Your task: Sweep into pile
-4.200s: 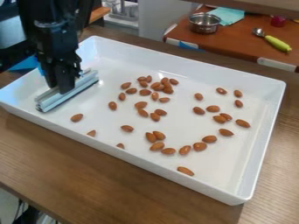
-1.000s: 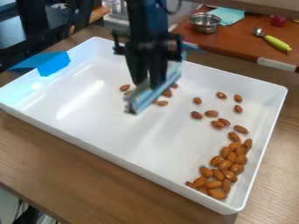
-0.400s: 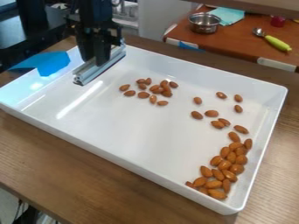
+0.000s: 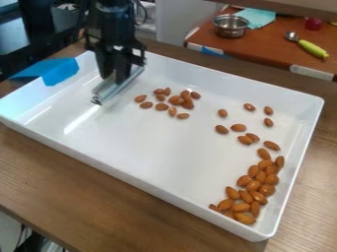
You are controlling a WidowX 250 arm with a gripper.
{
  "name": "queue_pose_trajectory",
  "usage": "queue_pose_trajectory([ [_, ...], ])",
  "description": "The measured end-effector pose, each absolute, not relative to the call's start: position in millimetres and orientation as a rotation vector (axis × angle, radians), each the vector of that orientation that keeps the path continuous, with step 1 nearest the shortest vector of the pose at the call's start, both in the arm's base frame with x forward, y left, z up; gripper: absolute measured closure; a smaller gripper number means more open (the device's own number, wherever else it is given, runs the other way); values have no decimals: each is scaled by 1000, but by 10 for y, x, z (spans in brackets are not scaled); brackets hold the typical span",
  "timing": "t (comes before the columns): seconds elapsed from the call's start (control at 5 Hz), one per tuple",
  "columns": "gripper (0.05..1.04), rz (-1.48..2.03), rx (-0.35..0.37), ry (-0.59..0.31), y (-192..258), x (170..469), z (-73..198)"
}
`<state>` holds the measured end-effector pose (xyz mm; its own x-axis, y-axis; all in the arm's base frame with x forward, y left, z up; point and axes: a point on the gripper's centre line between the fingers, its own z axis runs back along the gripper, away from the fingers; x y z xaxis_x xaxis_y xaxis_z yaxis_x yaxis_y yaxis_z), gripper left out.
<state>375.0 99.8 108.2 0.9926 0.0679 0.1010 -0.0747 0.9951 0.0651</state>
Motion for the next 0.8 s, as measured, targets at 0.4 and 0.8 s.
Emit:
queue_pose_trajectory([
  [0.4,759,55,77,-89,748,3826,960],
  [0.8,759,2,64,-81,510,3807,921],
])
